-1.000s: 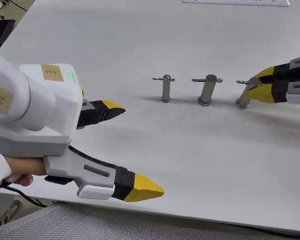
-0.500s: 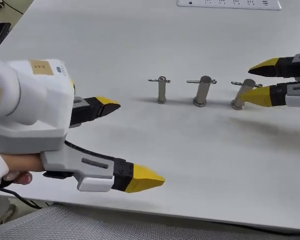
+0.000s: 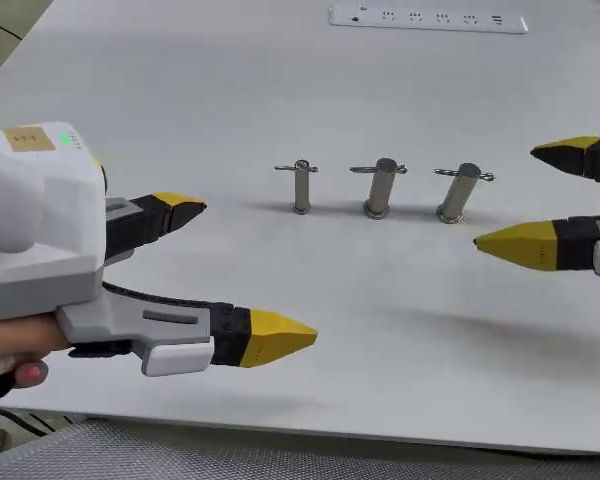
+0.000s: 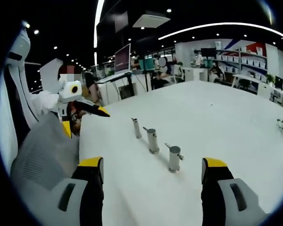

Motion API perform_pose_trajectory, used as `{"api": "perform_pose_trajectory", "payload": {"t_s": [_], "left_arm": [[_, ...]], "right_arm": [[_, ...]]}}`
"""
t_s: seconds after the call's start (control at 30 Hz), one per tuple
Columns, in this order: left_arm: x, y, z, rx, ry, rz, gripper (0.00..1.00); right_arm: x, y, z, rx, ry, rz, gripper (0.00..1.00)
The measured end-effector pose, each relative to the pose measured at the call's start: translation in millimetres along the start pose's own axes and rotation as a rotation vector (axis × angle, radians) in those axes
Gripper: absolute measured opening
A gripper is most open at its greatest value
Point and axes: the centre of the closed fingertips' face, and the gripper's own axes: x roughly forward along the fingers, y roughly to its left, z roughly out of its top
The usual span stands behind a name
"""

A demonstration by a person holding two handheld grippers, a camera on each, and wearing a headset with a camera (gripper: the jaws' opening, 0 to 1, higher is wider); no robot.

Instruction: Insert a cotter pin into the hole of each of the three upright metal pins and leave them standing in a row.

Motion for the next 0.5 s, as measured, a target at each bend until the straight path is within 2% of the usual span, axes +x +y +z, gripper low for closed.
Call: {"api": "perform_pose_trajectory", "payload": {"t_s": [0.17, 0.33, 0.43, 0.47, 0.5], "left_arm": [[-1.8, 7.6, -2.5, -0.034, -0.007, 0.028, 0.97], [-0.9, 14.7, -7.1, -0.064, 0.01, 0.053, 0.97], [-1.3, 12.8, -7.7, -0.084, 0.01, 0.038, 0.98], [-1.2, 10.8, -10.2, -0.099, 0.018, 0.021, 0.99], [-0.7, 12.1, -10.5, -0.103, 0.015, 0.027, 0.99]], "right_arm": [[-13.4, 6.8, -9.1, 0.073, -0.011, -0.05, 0.89], [-18.2, 10.1, -17.2, 0.113, -0.007, -0.074, 0.93], [-22.9, 7.9, -20.3, 0.129, -0.005, -0.1, 0.94], [-25.6, 3.9, -22.7, 0.117, 0.003, -0.131, 0.94], [-27.3, 2.0, -24.8, 0.114, 0.011, -0.143, 0.94]]}}
